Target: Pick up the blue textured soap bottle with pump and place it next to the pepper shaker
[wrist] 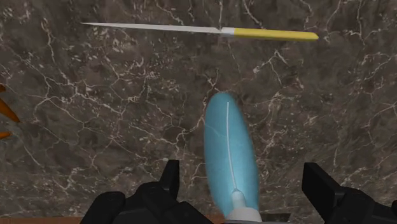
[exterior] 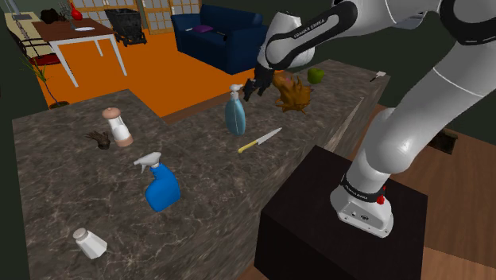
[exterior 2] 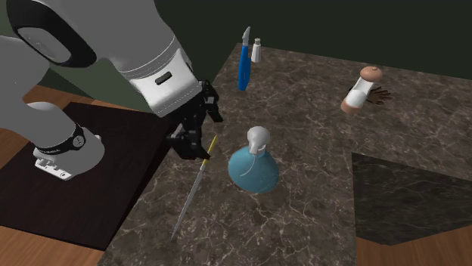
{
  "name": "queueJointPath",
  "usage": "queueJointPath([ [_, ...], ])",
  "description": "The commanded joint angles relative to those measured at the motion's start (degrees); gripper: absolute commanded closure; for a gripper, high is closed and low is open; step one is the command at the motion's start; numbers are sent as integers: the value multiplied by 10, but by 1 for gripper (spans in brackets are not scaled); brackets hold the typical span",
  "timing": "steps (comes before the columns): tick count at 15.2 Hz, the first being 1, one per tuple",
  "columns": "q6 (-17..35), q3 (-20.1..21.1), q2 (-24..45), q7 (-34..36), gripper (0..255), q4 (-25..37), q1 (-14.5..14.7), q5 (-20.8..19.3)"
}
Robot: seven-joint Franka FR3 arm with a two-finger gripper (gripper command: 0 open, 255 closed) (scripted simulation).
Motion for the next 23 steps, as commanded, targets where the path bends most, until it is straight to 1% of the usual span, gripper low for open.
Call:
queueJointPath([
  [1,41,-10,50,-28,0,22,14,27],
  [5,103,-19,135,-94,0,62,35,97],
  [12,144,-12,193,-130,0,76,39,147],
  [20,147,-11,198,-133,0,78,39,151],
  [21,147,-11,198,-133,255,78,39,151],
  [23,147,-11,198,-133,255,78,39,151],
])
